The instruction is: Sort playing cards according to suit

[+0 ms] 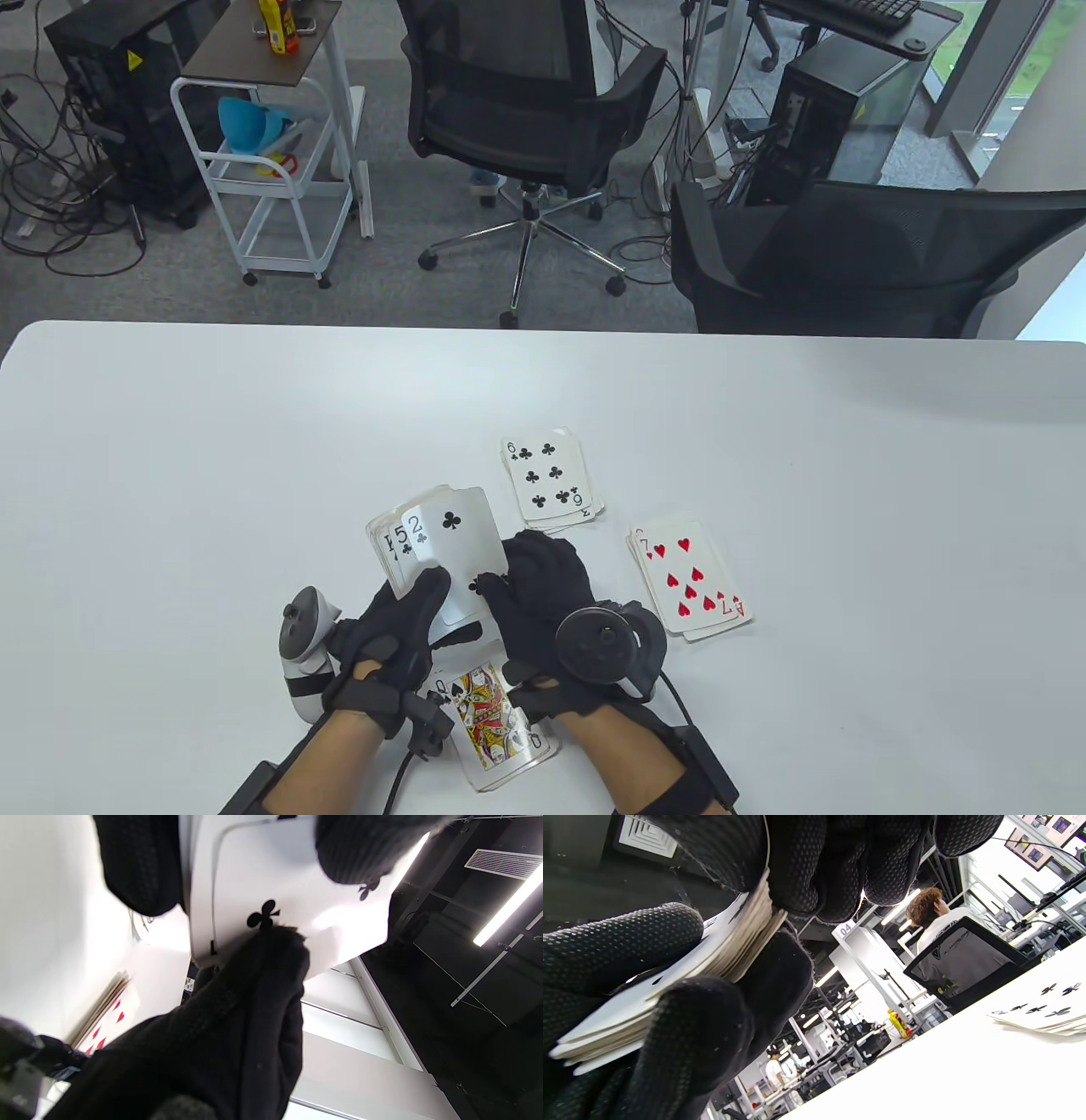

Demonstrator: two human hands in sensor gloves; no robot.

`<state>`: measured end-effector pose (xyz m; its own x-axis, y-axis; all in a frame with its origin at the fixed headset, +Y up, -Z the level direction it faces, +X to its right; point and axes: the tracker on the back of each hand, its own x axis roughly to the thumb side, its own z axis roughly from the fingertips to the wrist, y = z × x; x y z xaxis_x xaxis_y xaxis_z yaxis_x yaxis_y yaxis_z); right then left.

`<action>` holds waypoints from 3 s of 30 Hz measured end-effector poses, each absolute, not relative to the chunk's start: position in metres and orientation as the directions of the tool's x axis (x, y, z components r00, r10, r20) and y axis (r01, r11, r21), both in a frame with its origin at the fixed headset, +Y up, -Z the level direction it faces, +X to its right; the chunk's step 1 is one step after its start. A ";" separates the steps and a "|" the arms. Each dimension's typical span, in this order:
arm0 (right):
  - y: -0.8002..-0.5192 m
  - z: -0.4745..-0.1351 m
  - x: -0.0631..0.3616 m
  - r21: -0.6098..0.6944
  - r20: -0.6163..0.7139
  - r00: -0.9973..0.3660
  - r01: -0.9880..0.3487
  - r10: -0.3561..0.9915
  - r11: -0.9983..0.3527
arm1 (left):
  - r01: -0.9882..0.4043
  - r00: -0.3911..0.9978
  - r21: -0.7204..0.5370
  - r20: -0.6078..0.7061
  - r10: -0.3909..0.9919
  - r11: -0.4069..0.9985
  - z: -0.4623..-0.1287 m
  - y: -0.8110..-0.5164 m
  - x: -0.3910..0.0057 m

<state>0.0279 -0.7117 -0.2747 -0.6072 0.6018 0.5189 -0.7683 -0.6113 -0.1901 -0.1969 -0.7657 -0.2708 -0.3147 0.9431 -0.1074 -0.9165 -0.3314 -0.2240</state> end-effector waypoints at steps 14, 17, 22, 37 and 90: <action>-0.717 -0.282 0.038 -0.169 0.487 -0.611 -0.767 0.624 -0.619 | -0.904 -0.361 -0.201 -0.110 0.926 -0.376 -0.270 -0.760 -0.203; -0.719 -0.284 0.038 -0.140 0.483 -0.609 -0.763 0.629 -0.631 | -0.910 -0.358 -0.184 -0.108 0.927 -0.373 -0.269 -0.761 -0.204; -0.723 -0.287 0.036 -0.074 0.471 -0.603 -0.754 0.644 -0.652 | -0.918 -0.359 -0.140 -0.100 0.928 -0.370 -0.269 -0.760 -0.209; -0.708 -0.316 0.077 -0.225 0.210 -0.703 -0.711 0.680 -0.666 | -0.917 -0.363 -0.142 -0.085 0.928 -0.372 -0.272 -0.754 -0.212; -0.730 -0.283 0.025 -0.052 0.417 -0.696 -0.660 0.584 -0.750 | -0.949 -0.246 -0.175 -0.108 0.963 -0.262 -0.273 -0.765 -0.197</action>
<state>0.0252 -0.7302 -0.2832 -0.6964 0.5839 0.4172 -0.6599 -0.7495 -0.0524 -0.1973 -0.7655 -0.2728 -0.2462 0.9632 -0.1075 -0.9489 -0.2622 -0.1754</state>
